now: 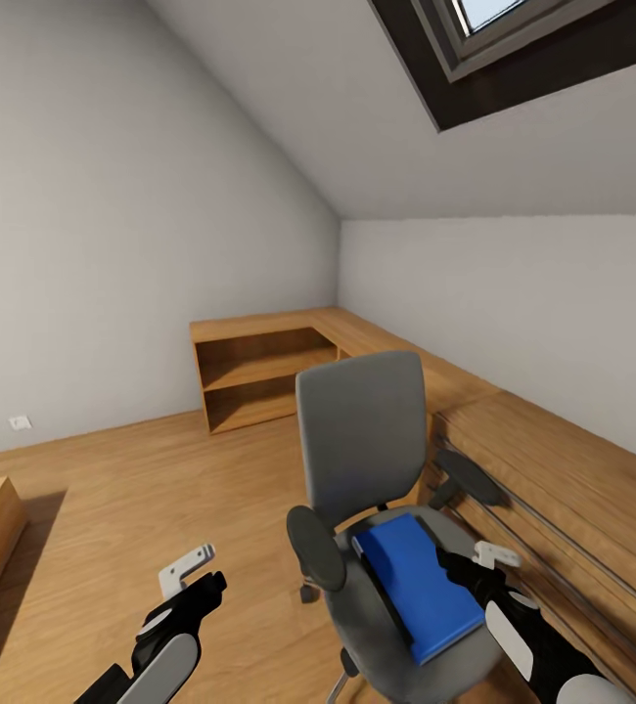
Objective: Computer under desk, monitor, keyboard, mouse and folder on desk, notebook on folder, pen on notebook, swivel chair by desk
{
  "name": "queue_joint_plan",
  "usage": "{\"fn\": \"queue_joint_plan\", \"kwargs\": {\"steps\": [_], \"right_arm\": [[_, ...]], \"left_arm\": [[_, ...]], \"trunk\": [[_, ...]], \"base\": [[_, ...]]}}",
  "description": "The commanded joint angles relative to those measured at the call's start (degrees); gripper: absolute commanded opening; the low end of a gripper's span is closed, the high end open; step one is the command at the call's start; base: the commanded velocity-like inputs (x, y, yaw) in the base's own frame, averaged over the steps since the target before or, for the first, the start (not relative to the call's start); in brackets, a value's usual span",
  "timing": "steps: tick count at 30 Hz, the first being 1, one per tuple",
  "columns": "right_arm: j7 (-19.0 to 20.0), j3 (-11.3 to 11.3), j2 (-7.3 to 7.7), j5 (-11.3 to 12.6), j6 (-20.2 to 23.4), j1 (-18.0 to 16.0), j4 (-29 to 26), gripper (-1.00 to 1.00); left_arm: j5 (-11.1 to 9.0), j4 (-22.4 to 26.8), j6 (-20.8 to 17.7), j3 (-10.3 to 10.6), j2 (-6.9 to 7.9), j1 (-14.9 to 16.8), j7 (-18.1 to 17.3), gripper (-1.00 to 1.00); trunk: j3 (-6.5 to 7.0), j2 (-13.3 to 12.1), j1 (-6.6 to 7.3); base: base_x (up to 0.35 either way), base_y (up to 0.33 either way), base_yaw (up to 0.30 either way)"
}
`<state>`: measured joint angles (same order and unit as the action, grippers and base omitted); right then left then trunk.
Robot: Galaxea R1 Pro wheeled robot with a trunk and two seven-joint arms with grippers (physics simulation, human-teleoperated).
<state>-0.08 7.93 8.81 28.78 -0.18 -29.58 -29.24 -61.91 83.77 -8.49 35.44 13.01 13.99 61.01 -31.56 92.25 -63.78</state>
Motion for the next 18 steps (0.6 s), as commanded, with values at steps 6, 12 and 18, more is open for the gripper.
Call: {"fn": "queue_joint_plan", "kwargs": {"steps": [6, 12, 18], "right_arm": [[-0.01, 0.26, 0.07, 0.54, 0.2, -0.04, -0.02, 1.0], [0.0, 0.07, 0.2, 0.57, 0.26, -0.04, -0.1, 1.0], [-0.01, -0.01, 0.32, 0.57, 0.26, -0.04, -0.18, 1.0]], "left_arm": [[0.07, -0.58, -0.48, -0.01, 0.09, 0.07, 0.28, 1.0], [0.22, -0.4, -0.43, -0.23, 0.34, 0.07, 0.21, 1.0], [-3.98, 4.16, -0.68, -0.55, 3.37, 0.07, 0.01, 1.0]], "trunk": [[-1.14, 2.45, -1.32], [-2.22, 4.86, -2.64], [-3.3, 7.27, -3.96]], "base": [[0.0, 0.0, 0.0], [0.0, 0.0, 0.0], [0.0, 0.0, 0.0]]}}
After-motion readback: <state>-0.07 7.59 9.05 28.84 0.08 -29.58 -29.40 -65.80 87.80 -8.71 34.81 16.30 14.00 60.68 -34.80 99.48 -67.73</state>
